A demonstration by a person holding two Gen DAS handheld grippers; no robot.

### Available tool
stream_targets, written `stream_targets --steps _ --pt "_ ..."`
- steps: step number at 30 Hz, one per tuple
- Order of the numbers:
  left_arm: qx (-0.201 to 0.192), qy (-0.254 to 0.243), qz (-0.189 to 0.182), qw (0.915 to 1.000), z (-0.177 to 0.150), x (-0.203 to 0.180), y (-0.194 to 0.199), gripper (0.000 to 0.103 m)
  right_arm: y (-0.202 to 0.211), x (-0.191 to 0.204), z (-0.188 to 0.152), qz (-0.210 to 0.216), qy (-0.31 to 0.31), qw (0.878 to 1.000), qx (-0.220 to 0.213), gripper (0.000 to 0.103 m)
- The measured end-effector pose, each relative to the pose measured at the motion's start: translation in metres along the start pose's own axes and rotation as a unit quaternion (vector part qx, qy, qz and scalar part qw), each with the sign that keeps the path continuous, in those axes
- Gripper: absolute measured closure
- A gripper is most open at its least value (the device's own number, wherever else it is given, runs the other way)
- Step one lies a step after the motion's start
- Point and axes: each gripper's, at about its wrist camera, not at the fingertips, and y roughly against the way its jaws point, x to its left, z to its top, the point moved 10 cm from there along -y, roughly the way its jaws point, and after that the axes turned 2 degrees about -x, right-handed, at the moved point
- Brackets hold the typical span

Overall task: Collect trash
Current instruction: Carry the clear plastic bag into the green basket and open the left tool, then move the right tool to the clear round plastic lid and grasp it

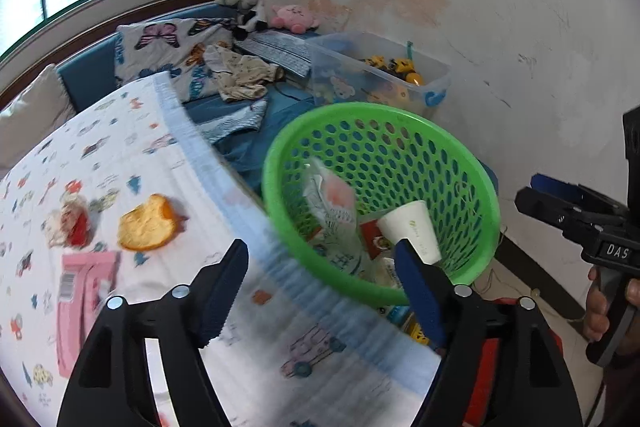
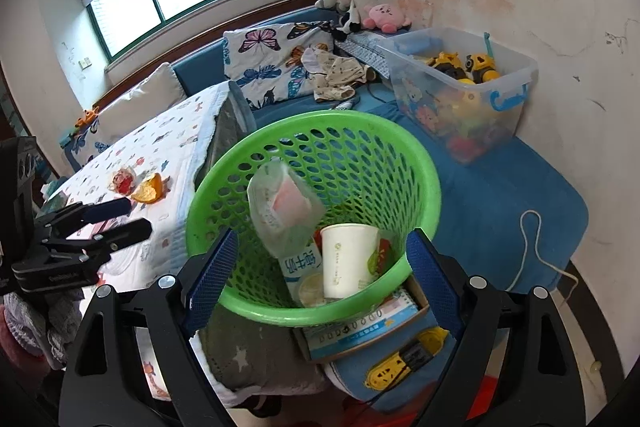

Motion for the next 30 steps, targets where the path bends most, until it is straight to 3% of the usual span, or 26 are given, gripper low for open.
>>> stream_targets --steps 13,21,30 --pt "-0.022 0.069 0.086 0.9936 -0.029 0.104 0.048 0.030 -0.013 0.048 -0.003 0.033 0.022 0.999 0.011 0.016" --pt "-0.037 0.138 0.127 0.9816 -0.051 0.178 0.085 0.030 -0.027 0.096 -0.012 0.068 0.054 0.996 0.028 0.016" --pt "-0.048 0.189 0.153 0.9689 -0.075 0.221 0.116 0.030 -0.049 0.172 -0.033 0.126 0.111 0.984 0.056 0.009"
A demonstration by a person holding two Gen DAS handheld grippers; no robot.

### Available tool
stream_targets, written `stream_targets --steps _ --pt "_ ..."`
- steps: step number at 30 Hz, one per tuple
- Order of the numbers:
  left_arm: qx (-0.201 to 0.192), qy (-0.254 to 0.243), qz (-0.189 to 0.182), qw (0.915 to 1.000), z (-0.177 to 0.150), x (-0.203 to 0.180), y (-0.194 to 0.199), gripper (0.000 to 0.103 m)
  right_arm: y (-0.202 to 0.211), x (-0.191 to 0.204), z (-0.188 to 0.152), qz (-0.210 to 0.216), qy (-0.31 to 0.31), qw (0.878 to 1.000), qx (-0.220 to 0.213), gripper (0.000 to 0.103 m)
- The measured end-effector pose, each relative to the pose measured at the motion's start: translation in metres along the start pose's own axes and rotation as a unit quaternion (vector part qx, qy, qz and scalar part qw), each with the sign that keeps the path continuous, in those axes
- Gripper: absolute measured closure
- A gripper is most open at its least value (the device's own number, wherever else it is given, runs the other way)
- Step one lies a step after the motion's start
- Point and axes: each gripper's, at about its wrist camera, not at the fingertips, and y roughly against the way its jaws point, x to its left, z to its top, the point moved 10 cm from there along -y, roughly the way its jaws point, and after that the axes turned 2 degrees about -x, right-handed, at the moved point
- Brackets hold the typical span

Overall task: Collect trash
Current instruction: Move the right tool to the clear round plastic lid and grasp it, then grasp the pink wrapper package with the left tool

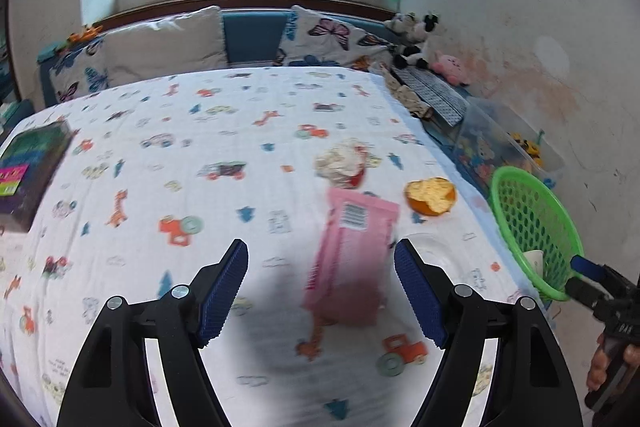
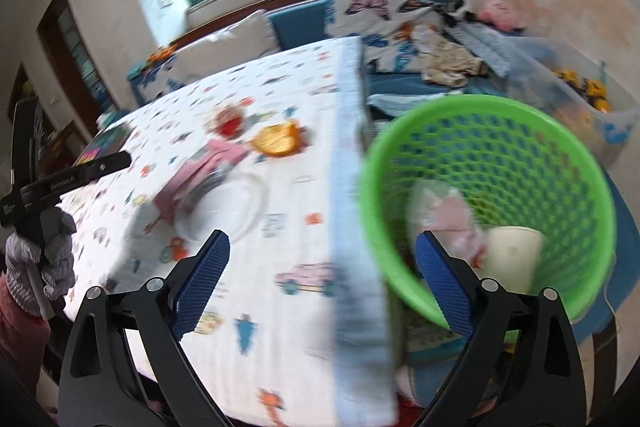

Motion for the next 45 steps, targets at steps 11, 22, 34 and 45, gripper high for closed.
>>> stream_targets --steps 11,22,34,45 --pt "0.005 0.039 0.016 0.9991 -0.014 0.043 0.008 0.027 -0.057 0.078 -0.009 0.047 0.080 0.995 0.048 0.006" --pt "0.009 0.062 0.023 0.9978 -0.022 0.070 0.011 0.026 -0.098 0.105 -0.012 0.036 0.129 0.988 0.073 0.006" --pt "0.019 0.069 0.021 0.9972 -0.029 0.076 0.006 0.026 -0.124 0.108 -0.011 0.013 0.159 0.983 0.087 0.006" --pt "0.028 0.062 0.014 0.9976 -0.030 0.067 -0.001 0.025 -0.122 0.103 -0.008 0.016 0.141 0.987 0.081 0.010"
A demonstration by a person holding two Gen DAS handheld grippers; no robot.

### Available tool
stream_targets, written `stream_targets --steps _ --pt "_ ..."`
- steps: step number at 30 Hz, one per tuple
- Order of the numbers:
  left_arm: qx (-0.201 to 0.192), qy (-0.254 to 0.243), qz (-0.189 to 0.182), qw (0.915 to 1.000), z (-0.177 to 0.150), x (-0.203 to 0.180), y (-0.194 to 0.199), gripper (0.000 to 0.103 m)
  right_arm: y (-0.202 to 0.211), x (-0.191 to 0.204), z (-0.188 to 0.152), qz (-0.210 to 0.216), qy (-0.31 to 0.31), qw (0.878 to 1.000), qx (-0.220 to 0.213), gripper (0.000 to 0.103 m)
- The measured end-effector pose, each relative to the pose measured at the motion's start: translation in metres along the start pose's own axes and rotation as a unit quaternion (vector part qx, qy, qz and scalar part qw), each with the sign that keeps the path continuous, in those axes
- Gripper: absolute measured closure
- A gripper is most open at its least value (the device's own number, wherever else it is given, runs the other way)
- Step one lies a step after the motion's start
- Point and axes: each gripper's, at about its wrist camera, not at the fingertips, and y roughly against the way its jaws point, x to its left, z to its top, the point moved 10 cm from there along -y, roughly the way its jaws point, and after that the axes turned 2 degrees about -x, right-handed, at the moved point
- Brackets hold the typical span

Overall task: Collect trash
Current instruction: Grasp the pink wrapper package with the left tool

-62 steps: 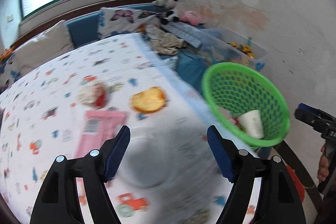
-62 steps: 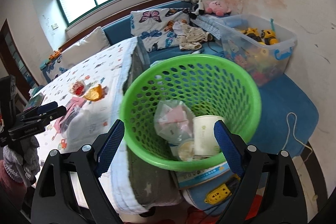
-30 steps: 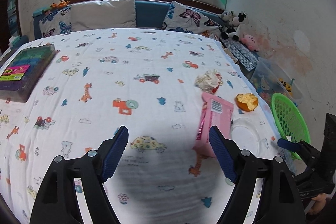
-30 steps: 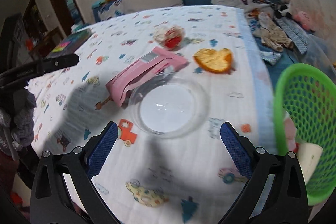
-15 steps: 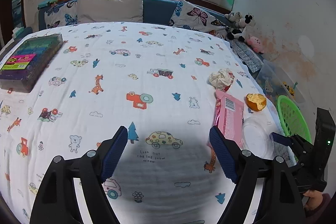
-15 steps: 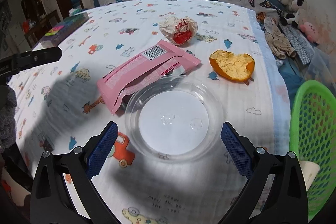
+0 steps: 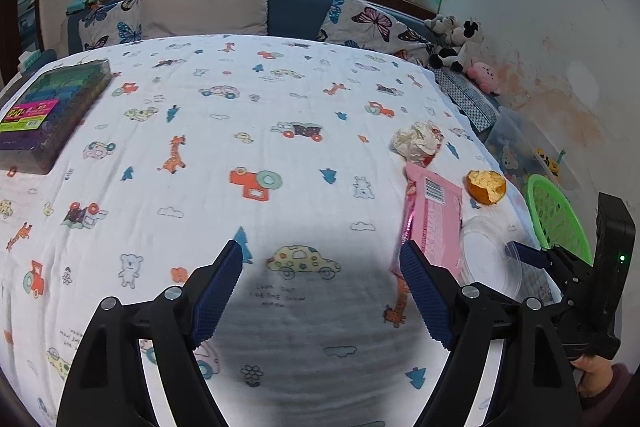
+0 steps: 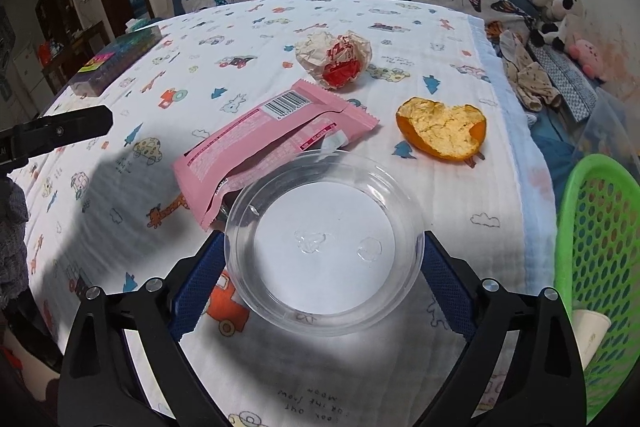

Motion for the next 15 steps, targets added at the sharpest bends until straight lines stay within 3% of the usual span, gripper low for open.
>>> stream_targets --steps 15 --pt "0.026 -0.073 -0.025 0.9967 -0.001 -0.059 -0.030 0.022 0.044 -0.031 -0.018 -0.003 -0.045 0.999 -0.021 0.010"
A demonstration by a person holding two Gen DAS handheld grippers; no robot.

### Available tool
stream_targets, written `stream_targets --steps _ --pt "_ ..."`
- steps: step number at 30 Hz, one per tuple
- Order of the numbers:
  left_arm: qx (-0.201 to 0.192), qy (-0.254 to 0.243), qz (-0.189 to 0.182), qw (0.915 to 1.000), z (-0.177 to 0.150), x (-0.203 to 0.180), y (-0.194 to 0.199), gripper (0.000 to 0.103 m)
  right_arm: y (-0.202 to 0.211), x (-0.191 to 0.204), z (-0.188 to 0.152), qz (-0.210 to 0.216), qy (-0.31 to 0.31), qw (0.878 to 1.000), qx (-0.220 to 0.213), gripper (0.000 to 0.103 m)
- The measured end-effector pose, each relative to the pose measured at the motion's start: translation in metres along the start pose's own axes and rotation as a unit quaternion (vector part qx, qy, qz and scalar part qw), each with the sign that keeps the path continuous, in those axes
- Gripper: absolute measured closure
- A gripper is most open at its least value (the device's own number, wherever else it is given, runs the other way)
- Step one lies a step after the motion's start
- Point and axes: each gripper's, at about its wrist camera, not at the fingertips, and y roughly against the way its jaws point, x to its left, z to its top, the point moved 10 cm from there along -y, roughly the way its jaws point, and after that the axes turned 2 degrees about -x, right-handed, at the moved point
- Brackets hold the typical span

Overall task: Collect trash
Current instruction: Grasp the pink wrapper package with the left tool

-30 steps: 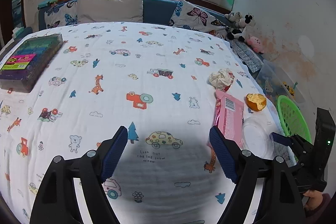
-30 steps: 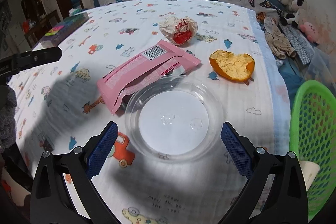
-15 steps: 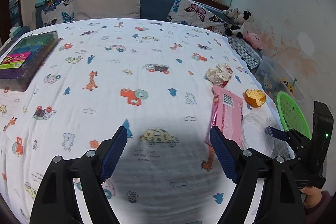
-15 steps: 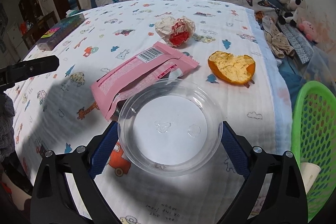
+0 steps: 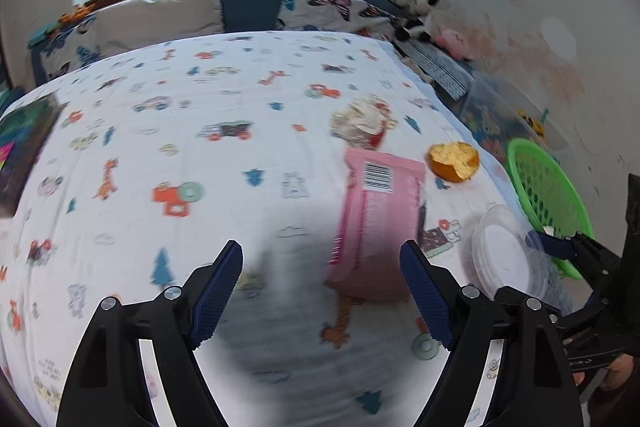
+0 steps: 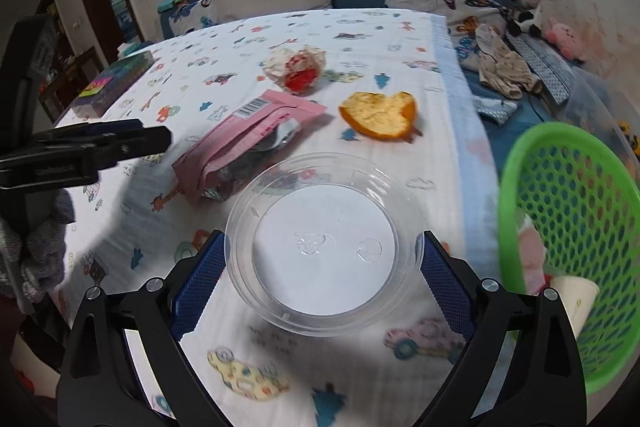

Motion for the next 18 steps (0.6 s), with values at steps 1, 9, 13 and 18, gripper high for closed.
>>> stream_targets --steps 1,9,13,18 --pt "0.003 -0.007 -0.001 1.0000 0.001 -0.005 -0.004 0.019 0.003 -0.003 -0.001 -0.001 -0.004 1.000 -0.001 0.010" --pt "0.033 -0.062 -0.001 0.9975 0.003 -0.034 -0.034 0.019 0.019 -0.022 -0.009 -0.006 -0.030 1.000 -0.007 0.010" --pt "0.039 -0.086 0.002 0.9956 0.003 -0.045 -0.044 0.016 0.022 -0.027 -0.013 -0.007 -0.037 0.999 -0.009 0.010" --pt "0.053 -0.119 0.012 0.9914 0.000 -0.054 -0.057 0.014 0.025 -0.030 -0.016 -0.006 -0.044 0.999 -0.008 0.010"
